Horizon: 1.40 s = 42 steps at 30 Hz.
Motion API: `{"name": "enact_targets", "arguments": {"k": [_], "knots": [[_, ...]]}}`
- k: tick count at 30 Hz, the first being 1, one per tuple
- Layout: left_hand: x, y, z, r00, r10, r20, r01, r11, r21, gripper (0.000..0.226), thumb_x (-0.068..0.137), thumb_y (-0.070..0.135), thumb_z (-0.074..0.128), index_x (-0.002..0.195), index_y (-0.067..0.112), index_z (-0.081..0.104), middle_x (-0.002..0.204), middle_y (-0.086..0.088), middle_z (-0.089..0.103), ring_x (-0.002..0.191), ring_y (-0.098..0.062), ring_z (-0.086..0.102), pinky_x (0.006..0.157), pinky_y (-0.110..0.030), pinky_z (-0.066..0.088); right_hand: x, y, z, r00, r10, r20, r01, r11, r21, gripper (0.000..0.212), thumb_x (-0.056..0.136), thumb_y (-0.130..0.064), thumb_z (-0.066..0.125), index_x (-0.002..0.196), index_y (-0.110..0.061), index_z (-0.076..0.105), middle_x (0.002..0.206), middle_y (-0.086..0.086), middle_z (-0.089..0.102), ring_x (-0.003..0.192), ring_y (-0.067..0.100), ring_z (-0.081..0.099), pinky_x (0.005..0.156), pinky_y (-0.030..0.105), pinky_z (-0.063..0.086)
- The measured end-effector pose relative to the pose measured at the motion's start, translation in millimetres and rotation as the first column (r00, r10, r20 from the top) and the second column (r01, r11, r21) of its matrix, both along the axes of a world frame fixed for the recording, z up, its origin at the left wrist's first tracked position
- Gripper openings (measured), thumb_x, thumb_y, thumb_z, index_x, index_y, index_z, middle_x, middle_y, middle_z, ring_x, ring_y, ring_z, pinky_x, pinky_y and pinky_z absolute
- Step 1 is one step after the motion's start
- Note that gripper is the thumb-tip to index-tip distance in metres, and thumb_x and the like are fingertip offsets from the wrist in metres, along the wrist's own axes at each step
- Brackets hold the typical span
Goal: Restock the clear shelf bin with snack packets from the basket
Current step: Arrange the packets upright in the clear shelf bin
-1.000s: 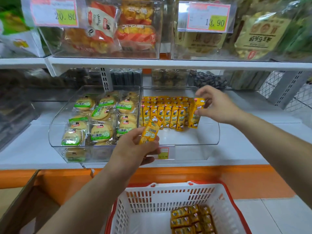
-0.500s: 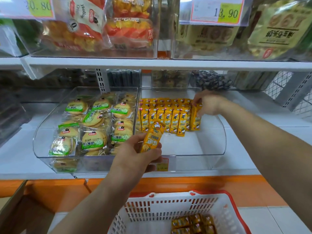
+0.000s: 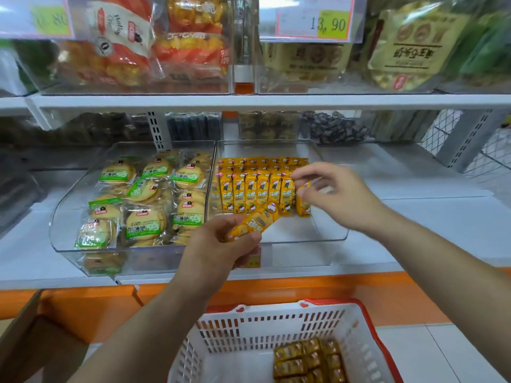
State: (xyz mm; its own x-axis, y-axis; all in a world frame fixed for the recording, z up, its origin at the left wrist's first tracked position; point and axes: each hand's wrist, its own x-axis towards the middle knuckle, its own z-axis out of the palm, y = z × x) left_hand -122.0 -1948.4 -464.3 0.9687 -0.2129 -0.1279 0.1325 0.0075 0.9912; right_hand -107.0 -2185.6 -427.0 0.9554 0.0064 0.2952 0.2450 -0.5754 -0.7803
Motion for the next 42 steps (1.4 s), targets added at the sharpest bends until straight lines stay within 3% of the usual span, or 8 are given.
{"name": "enact_targets", "arguments": {"k": [5, 14, 17, 22, 27, 31, 34, 42], "knots": [[-10.6, -7.6, 5.8, 0.999, 0.048, 0.018, -0.048, 0.999, 0.0, 0.041, 0.082, 0.012, 0.082, 0.119, 0.02, 0.066, 0.098, -0.014, 0.077, 0.083, -0.023, 0.078, 0.069, -0.027, 0.062, -43.6, 18.2, -16.9, 0.978, 0.183, -0.096, -0.18, 0.983, 0.04, 0.026, 0.094, -0.02, 0.066, 0.111, -0.038, 0.068, 0.106, -0.026, 0.064, 0.088, 0.002, 0.064, 0.077, 0.015, 0.05], [-34.7, -16.8, 15.5, 0.996, 0.018, 0.083, -0.012, 0.997, -0.081, 0.012, 0.095, 0.01, 0.069, 0.102, 0.0, 0.069, 0.087, -0.012, 0.077, 0.08, -0.021, 0.075, 0.071, -0.029, 0.063, -61.8, 15.0, -14.1, 0.941, 0.285, -0.181, -0.272, 0.958, 0.094, 0.009, 0.092, -0.022, 0.069, 0.085, -0.028, 0.07, 0.079, -0.007, 0.071, 0.075, 0.013, 0.069, 0.064, 0.025, 0.054], [-40.4, -21.6, 17.8, 0.994, -0.006, 0.11, 0.012, 0.998, -0.055, 0.01, 0.095, 0.013, 0.07, 0.099, 0.019, 0.076, 0.094, -0.01, 0.079, 0.084, -0.02, 0.076, 0.07, -0.027, 0.062, -61.8, 10.6, -8.5, 0.97, 0.19, -0.154, -0.176, 0.979, 0.1, 0.009, 0.094, -0.022, 0.066, 0.097, -0.029, 0.07, 0.09, -0.009, 0.071, 0.078, 0.012, 0.069, 0.064, 0.028, 0.055], [-43.3, -31.7, 19.1, 0.952, -0.13, 0.277, 0.088, 0.984, 0.158, 0.037, 0.094, 0.015, 0.072, 0.089, 0.052, 0.075, 0.099, 0.016, 0.078, 0.09, -0.01, 0.075, 0.073, -0.029, 0.061, -65.7, 7.1, -3.4, 0.955, 0.245, -0.165, -0.211, 0.957, 0.199, 0.049, 0.097, -0.03, 0.062, 0.141, -0.044, 0.046, 0.116, -0.009, 0.063, 0.09, 0.01, 0.069, 0.07, 0.028, 0.059], [-25.4, -41.8, 34.8, 0.871, -0.374, 0.318, 0.238, 0.889, 0.392, 0.029, 0.088, 0.019, 0.076, 0.098, 0.047, 0.072, 0.1, 0.016, 0.078, 0.077, 0.003, 0.07, 0.062, -0.015, 0.052, -61.0, -11.4, -1.8, 0.967, 0.225, -0.121, -0.214, 0.972, 0.098, 0.038, 0.085, -0.02, 0.078, 0.118, -0.032, 0.063, 0.118, 0.002, 0.061, 0.073, 0.017, 0.072, 0.073, 0.033, 0.062], [31.0, -57.2, 37.3, 0.888, -0.308, 0.343, 0.088, 0.844, 0.529, 0.023, 0.086, 0.029, 0.08, 0.105, 0.034, 0.068, 0.085, 0.017, 0.076, 0.073, 0.005, 0.066, 0.063, -0.022, 0.056, -38.0, -46.0, 7.0, 0.993, 0.116, -0.028, -0.114, 0.991, 0.074, 0.04, 0.074, -0.002, 0.083, 0.1, -0.027, 0.064, 0.102, -0.006, 0.063, 0.063, 0.018, 0.064, 0.068, 0.037, 0.056], [81.2, -74.5, 25.5, 0.863, -0.295, 0.41, -0.069, 0.735, 0.675, 0.033, 0.087, 0.03, 0.08, 0.117, 0.026, 0.066, 0.1, 0.01, 0.071, 0.088, -0.01, 0.068, 0.076, -0.032, 0.058, -4.3, -62.6, 12.7, 0.998, 0.061, 0.002, -0.061, 0.996, -0.067, 0.04, 0.07, -0.003, 0.086, 0.092, -0.028, 0.064, 0.097, -0.006, 0.065, 0.072, 0.03, 0.067, 0.074, 0.044, 0.055], [177.6, -111.1, -18.8, 0.713, -0.572, 0.405, -0.307, 0.264, 0.914, 0.077, 0.077, 0.062, 0.076, 0.145, 0.045, 0.045, 0.153, -0.007, 0.043, 0.144, -0.036, 0.032, 0.117, -0.053, 0.029, 92.2, -68.9, 6.2, 0.994, 0.081, -0.074, -0.108, 0.831, -0.546, 0.046, 0.069, -0.018, 0.089, 0.1, -0.035, 0.058, 0.101, -0.015, 0.063, 0.102, 0.008, 0.061, 0.092, 0.034, 0.049]]}}
